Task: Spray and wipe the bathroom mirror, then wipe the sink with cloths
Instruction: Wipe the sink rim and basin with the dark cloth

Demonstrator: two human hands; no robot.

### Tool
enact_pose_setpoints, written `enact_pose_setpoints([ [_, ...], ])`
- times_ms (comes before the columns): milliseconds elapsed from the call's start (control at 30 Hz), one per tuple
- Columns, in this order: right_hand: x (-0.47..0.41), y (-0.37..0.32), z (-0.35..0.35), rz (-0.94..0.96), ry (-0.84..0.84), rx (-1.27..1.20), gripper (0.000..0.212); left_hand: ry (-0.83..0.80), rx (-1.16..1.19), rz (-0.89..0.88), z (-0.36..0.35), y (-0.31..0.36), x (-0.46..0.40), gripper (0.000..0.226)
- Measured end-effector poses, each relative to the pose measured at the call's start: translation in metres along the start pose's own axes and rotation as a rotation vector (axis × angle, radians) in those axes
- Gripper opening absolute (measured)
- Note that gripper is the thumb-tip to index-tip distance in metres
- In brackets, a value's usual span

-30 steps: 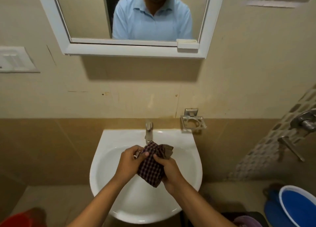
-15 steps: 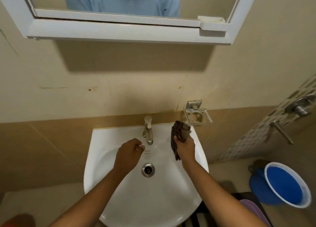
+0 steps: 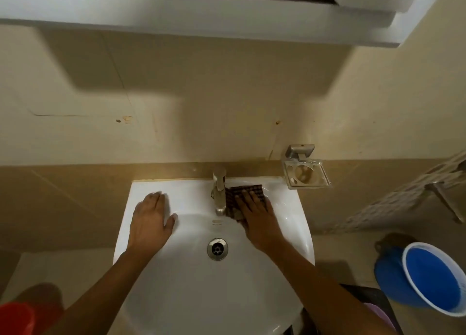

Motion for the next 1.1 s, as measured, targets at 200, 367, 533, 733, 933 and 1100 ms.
enact_pose_setpoints([
  [200,0.008,0.037,0.014,-0.151,0.033,-0.038,0.076,-0.009,-0.049,0.003,-0.015,-0.008,0.001,0.076],
  [367,-0.036,-0.016,0.012,-0.125,0.013,-0.066,0.07,0.001,-0.024,0.054,-0.014,-0.012,0.003,0.073],
  [533,-0.042,-0.029,0.007,-0.005,0.008,-0.009,0.061,-0.022,-0.022,0.082,-0.017,-0.019,0.0,0.078],
  [733,-0.024,0.03,0.011,0.012,-0.003,0.067,0.053,0.004,-0.008,0.091,-0.023,-0.021,-0.002,0.074],
  [933,0.015,0.092,0.021,-0.208,-0.034,0.141,0.058,0.01,-0.007,0.094,-0.025,-0.021,-0.002,0.074],
  [1100,0.036,0.114,0.029,-0.516,0.053,-0.049,0.062,-0.007,-0.013,0.091,-0.024,-0.022,-0.004,0.074],
])
Point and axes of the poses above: each hand's wrist, its own x-axis away from the middle knuckle, its own z-axis out of the back of the hand, y = z × x, the point moved 10 cm from there along -x, towards the middle knuckle, and after that the axes turned 7 degrees about z, right-handed, at the moved point
